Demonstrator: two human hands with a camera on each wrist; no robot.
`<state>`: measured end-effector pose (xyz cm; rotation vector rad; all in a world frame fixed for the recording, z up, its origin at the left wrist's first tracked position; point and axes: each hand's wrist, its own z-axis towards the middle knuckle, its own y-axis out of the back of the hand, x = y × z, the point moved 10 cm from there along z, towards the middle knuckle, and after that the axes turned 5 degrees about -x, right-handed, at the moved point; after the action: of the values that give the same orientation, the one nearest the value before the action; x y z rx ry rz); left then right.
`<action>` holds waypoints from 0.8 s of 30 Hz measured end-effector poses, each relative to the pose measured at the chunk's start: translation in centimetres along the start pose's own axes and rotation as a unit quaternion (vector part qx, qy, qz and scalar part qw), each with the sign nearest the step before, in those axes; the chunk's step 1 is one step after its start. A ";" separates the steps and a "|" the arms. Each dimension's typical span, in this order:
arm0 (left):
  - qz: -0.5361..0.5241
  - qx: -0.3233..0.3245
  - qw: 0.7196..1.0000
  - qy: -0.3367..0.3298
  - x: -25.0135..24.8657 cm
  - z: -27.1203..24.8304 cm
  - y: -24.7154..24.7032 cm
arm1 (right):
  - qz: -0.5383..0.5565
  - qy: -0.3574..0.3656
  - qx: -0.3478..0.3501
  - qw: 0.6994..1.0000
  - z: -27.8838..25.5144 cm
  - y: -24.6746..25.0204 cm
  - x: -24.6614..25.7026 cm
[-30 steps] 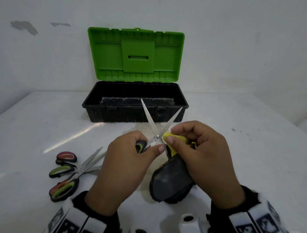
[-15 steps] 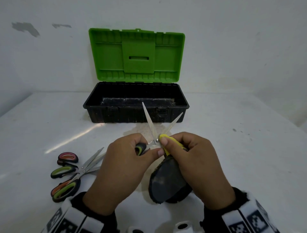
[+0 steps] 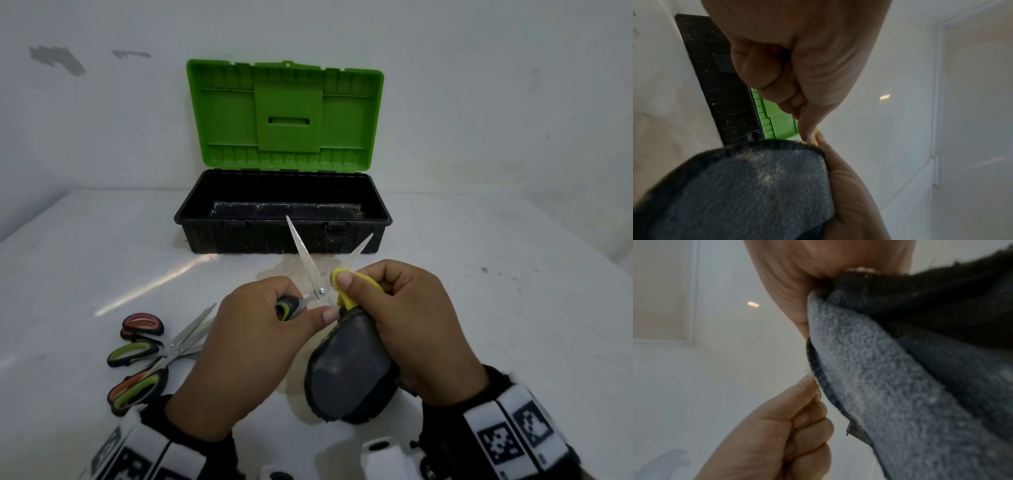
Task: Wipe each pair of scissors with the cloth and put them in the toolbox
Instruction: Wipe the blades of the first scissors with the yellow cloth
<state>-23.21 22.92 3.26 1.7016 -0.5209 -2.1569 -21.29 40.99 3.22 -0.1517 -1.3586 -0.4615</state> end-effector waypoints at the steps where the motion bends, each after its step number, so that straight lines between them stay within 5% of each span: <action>1: 0.001 0.000 1.000 0.002 0.0 0.1 0.1 | -0.005 0.001 0.008 1.000 -0.3 -0.3 0.1; 15: 0.028 0.009 1.000 -0.008 0.4 0.1 0.7 | -0.010 0.012 -0.025 1.000 0.3 0.9 0.9; 19: 0.029 0.016 0.999 -0.009 0.3 0.2 0.9 | -0.018 0.009 0.020 1.000 -0.4 -0.3 1.2; 24: 0.025 0.004 0.999 -0.022 0.2 0.3 1.1 | 0.039 -0.021 -0.025 0.999 0.9 0.8 0.5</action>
<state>-23.47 21.94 3.68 1.6315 -0.5777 -2.1629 -21.71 41.97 4.02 -0.2559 -1.3771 -0.4286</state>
